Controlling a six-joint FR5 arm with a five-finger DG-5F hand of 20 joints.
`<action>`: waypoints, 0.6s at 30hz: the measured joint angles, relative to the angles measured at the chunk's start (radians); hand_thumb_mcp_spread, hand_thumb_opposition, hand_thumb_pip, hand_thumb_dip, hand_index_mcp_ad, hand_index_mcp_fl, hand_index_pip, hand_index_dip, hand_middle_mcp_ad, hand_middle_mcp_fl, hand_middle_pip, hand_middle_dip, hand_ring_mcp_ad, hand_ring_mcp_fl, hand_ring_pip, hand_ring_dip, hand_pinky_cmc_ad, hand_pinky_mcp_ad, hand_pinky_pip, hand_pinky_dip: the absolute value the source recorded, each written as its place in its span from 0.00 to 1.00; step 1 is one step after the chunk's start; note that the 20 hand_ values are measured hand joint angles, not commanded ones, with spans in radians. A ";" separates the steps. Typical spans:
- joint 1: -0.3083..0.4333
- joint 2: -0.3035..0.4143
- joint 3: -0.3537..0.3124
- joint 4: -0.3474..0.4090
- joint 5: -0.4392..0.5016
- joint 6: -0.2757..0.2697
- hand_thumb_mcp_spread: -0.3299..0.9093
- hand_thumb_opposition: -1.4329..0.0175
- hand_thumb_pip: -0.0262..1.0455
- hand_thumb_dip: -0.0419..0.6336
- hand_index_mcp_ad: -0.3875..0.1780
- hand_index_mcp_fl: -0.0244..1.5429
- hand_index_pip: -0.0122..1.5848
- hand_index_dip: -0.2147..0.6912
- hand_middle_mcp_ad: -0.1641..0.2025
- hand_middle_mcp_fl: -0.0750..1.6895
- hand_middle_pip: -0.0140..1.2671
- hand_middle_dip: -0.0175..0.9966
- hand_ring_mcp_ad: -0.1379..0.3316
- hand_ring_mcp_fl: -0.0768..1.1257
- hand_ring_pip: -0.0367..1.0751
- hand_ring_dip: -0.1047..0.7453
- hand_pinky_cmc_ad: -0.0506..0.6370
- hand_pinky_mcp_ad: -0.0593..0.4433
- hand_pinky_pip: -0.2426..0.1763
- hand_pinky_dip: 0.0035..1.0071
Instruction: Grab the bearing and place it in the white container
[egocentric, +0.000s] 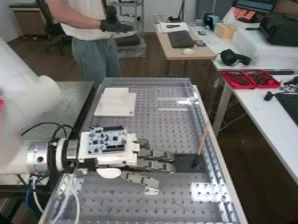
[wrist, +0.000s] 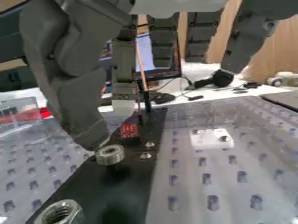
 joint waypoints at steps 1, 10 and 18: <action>0.002 -0.002 -0.001 0.005 0.004 0.002 0.64 0.40 0.55 0.48 0.48 0.05 0.86 0.59 0.66 0.05 0.12 0.19 0.59 0.07 0.13 0.18 0.60 0.70 0.43 0.17; 0.022 -0.008 -0.020 0.038 0.063 0.025 0.64 0.40 0.55 0.48 0.48 0.05 0.87 0.59 0.65 0.06 0.12 0.19 0.59 0.07 0.13 0.18 0.60 0.70 0.43 0.17; 0.034 0.000 -0.047 0.053 0.106 0.040 0.64 0.40 0.55 0.48 0.48 0.06 0.88 0.59 0.66 0.05 0.12 0.19 0.59 0.07 0.13 0.18 0.60 0.70 0.43 0.17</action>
